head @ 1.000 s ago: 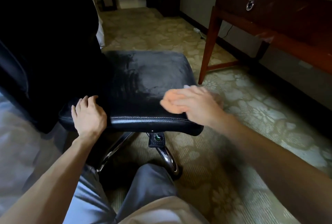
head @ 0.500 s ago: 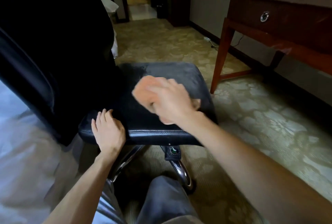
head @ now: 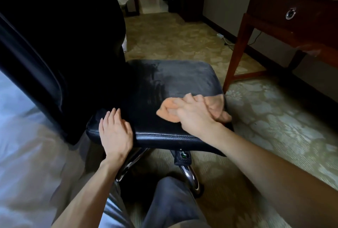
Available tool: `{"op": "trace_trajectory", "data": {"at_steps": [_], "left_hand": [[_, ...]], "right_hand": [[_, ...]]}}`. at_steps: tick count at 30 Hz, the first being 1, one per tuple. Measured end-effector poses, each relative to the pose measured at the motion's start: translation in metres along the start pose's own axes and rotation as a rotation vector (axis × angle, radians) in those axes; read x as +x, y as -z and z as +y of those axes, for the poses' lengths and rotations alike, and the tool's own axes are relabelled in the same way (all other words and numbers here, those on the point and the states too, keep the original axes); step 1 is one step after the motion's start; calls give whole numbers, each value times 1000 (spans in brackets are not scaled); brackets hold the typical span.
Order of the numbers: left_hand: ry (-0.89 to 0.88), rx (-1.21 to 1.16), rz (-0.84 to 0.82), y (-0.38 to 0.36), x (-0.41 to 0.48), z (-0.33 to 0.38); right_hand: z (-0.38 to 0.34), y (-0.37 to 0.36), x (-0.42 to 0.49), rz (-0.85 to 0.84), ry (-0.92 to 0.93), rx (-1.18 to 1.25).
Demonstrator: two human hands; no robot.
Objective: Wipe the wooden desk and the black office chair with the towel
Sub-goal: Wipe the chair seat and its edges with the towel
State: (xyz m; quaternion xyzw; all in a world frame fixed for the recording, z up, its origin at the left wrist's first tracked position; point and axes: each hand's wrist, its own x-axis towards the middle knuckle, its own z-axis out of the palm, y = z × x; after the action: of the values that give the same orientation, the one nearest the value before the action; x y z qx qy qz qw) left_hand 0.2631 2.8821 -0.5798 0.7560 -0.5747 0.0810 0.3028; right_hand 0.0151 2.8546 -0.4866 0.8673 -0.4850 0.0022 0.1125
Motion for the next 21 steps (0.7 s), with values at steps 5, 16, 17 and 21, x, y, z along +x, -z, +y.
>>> {"op": "trace_trajectory", "data": {"at_steps": [5, 16, 17, 21], "left_hand": [[19, -29, 5, -3, -4, 1], [16, -22, 26, -2, -2, 1], [16, -20, 25, -3, -3, 1], [62, -31, 33, -5, -3, 8]], "right_hand": [[52, -38, -63, 204, -181, 82], [96, -86, -120, 225, -667, 1011], [91, -86, -123, 241, -758, 1188], [85, -88, -127, 263, -945, 1537]]}}
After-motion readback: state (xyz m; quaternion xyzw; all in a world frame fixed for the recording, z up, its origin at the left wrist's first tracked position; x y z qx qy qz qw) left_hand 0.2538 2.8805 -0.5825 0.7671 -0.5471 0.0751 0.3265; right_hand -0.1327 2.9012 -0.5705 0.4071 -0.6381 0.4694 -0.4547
